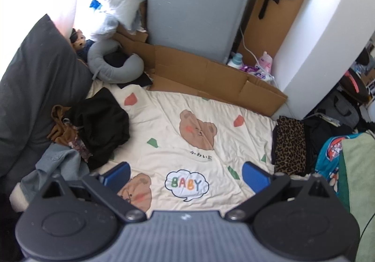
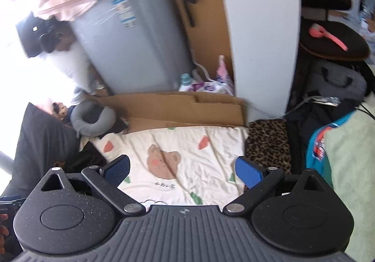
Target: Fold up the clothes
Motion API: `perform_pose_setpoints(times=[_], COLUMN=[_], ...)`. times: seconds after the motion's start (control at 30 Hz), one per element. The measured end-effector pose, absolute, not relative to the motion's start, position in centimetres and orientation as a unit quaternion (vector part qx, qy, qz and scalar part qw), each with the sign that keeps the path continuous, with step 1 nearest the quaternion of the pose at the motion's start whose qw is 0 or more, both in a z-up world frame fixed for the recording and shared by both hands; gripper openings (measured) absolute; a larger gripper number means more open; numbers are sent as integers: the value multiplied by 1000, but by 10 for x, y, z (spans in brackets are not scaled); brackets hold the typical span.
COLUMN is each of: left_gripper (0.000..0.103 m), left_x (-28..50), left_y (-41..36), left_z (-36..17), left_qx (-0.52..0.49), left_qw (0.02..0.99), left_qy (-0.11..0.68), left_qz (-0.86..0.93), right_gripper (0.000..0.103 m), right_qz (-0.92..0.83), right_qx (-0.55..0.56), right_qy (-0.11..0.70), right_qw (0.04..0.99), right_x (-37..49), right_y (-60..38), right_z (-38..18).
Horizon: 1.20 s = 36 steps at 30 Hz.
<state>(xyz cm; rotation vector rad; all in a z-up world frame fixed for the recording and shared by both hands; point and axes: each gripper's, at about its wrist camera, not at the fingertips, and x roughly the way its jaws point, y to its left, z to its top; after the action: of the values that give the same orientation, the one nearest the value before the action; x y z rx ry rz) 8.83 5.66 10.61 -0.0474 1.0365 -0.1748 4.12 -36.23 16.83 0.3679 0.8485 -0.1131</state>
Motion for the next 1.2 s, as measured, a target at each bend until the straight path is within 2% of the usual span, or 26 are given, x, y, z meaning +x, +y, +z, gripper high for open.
perform_pose_setpoints(times=[0.23, 0.63, 1.2], left_gripper=[102, 103, 102], left_x=[68, 30, 20], left_y=[87, 115, 79], left_z=[93, 61, 22], left_qx=[-41, -63, -75], left_qw=[870, 879, 875], left_qy=[487, 472, 477], left_qz=[-58, 2, 19], right_gripper=[100, 100, 100], right_qz=[-21, -12, -12], right_qx=[153, 132, 129], right_qy=[422, 478, 508], right_qw=[894, 868, 852], right_x=[55, 62, 48], right_y=[-311, -266, -258], right_z=[173, 104, 32])
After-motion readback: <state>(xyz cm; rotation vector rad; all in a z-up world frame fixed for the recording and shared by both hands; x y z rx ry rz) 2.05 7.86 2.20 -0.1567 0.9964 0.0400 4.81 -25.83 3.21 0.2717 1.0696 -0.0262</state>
